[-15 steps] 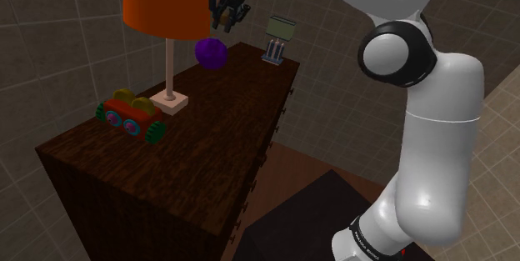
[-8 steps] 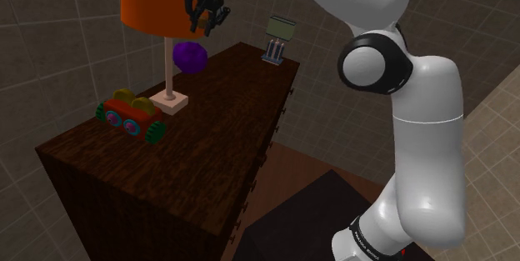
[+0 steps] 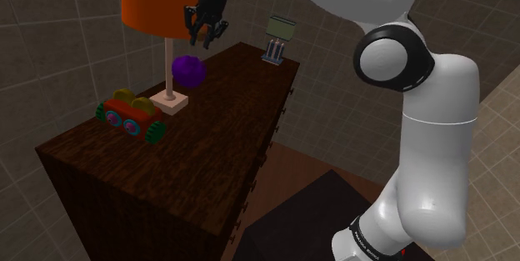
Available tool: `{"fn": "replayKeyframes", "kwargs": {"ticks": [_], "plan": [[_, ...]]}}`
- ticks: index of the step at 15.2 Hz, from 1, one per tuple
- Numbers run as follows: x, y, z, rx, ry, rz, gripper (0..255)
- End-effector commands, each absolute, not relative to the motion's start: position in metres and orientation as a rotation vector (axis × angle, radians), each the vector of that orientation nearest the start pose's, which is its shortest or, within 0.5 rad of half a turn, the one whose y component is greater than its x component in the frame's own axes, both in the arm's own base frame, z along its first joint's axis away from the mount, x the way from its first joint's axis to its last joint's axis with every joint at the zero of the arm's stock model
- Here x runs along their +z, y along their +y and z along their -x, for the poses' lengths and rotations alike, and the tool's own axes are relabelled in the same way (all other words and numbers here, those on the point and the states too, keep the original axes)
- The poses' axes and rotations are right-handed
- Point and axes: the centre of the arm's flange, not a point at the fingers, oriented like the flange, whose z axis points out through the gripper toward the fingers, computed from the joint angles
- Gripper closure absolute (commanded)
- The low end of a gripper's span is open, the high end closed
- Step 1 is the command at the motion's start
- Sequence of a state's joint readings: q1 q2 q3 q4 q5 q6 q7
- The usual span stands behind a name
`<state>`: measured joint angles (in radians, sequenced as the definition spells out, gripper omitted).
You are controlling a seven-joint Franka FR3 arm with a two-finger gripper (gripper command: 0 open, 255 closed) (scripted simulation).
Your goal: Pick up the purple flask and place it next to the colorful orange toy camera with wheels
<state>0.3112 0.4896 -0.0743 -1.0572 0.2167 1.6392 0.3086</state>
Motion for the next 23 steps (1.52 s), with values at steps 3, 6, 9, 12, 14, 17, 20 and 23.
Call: {"fn": "replayKeyframes", "kwargs": {"ticks": [3,6,9,12,14,17,20,23], "plan": [[0.542,0.205,-0.673,-0.046,0.091,2.939,255],[0.526,0.205,-0.673,-0.046,0.091,2.939,255],[0.510,0.205,-0.673,-0.046,0.091,2.939,255],[0.495,0.205,-0.673,-0.046,0.091,2.939,255],[0.484,0.205,-0.673,-0.046,0.091,2.939,255],[0.468,0.205,-0.673,-0.046,0.091,2.939,255],[0.452,0.205,-0.673,-0.046,0.091,2.939,255],[0.437,0.205,-0.673,-0.046,0.091,2.939,255]]}}
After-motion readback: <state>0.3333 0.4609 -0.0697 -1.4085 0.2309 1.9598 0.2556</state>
